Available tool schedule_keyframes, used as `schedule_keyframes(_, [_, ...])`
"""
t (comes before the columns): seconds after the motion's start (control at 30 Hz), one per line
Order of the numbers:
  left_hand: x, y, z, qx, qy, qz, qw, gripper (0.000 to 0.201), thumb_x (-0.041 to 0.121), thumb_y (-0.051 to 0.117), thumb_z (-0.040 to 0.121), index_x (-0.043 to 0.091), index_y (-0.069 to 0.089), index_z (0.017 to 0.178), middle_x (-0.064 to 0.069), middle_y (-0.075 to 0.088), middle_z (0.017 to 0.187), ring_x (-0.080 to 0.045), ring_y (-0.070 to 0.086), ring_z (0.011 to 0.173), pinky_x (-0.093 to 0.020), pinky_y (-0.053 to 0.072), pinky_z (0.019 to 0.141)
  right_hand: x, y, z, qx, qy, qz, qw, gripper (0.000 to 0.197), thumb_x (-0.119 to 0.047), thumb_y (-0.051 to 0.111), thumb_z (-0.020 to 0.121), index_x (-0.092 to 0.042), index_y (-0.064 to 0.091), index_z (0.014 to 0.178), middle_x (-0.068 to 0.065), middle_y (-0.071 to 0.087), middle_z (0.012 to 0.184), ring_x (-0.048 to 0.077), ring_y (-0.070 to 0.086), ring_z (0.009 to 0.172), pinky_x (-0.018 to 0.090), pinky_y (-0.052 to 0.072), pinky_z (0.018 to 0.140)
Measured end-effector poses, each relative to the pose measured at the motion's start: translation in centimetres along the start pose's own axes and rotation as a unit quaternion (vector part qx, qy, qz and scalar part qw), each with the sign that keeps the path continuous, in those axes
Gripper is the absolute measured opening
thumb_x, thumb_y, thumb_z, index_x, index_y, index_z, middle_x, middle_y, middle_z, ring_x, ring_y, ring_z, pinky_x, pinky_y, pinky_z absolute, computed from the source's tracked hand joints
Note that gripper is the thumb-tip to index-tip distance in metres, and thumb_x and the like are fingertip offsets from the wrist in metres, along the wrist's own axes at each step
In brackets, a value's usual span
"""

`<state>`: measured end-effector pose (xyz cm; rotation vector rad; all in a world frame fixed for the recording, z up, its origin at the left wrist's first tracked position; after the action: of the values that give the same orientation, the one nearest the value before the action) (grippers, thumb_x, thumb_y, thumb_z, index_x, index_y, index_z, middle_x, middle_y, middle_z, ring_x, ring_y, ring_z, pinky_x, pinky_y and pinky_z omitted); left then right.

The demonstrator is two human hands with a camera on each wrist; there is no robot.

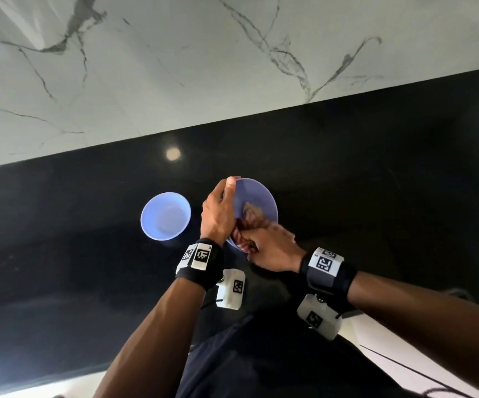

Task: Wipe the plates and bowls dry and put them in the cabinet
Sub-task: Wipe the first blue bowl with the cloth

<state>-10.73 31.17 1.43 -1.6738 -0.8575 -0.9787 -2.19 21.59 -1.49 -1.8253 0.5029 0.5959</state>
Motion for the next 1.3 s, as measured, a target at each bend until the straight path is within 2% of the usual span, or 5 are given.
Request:
schedule_keyframes(0.1, [-0.3,-0.3,-0.5,0.02,0.015,-0.031,0.999,0.035,0.043,0.04,0.111,0.033,0.072,0.12,0.012,0.071,0.118,-0.01,0.062,0.114,-0.031,0.047,0.097,-0.3,0.8,-0.1,-0.056,0.021,0.212,0.976,0.04,-0.014,0.073,0.085,-0.018,0.065,0.124,0.0,0.068,0.121,0.02,0.063,0.114,0.04,0.05,0.101])
schedule_keyframes(0.53, [1.3,0.9,1.4,-0.144,-0.033,0.13,0.98,0.045,0.066,0.057,0.097,0.027,0.051,0.119,-0.007,0.067,0.109,-0.029,0.062,0.103,-0.041,0.049,0.094,3.1,-2.2,0.5,0.031,-0.234,-0.324,0.916,0.058,-0.033,0.051,0.095,-0.018,0.047,0.151,0.001,0.042,0.158,0.025,0.017,0.156,0.049,0.012,0.127])
schedule_keyframes(0.9, [1.5,1.2,0.5,-0.074,0.011,0.131,0.989,0.049,0.057,0.037,0.108,0.032,0.05,0.147,-0.009,0.059,0.144,-0.03,0.051,0.136,-0.039,0.036,0.107,1.1,0.6,0.8,-0.042,-0.05,0.163,0.984,0.046,-0.028,0.074,0.084,-0.018,0.065,0.128,0.003,0.051,0.146,0.024,0.043,0.136,0.049,0.032,0.118])
schedule_keyframes(1.03, [0.5,0.9,-0.4,-0.092,0.002,0.095,0.991,0.052,0.063,0.034,0.105,0.034,0.051,0.145,-0.006,0.06,0.142,-0.029,0.048,0.138,-0.043,0.037,0.114,2.6,-0.2,0.4,-0.002,-0.152,-0.076,0.985,0.061,-0.051,0.052,0.098,-0.027,0.04,0.153,0.006,0.014,0.17,0.023,0.008,0.157,0.044,0.015,0.127])
schedule_keyframes(1.3, [-0.9,0.7,-1.0,-0.079,-0.023,0.047,0.996,0.063,0.074,0.025,0.093,0.04,0.05,0.14,-0.003,0.062,0.136,-0.027,0.053,0.131,-0.048,0.04,0.113,4.1,-3.3,-0.2,0.132,-0.265,-0.317,0.901,0.038,-0.027,0.052,0.1,-0.014,0.067,0.132,0.007,0.061,0.141,0.023,0.048,0.14,0.041,0.016,0.127])
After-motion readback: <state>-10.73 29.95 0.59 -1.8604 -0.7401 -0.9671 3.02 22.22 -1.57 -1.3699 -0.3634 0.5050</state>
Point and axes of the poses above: each hand's wrist, its own z-axis towards the middle knuckle, its own y-axis out of the palm, x = y × z, the point moved 8 cm from there along z, towards the middle knuckle
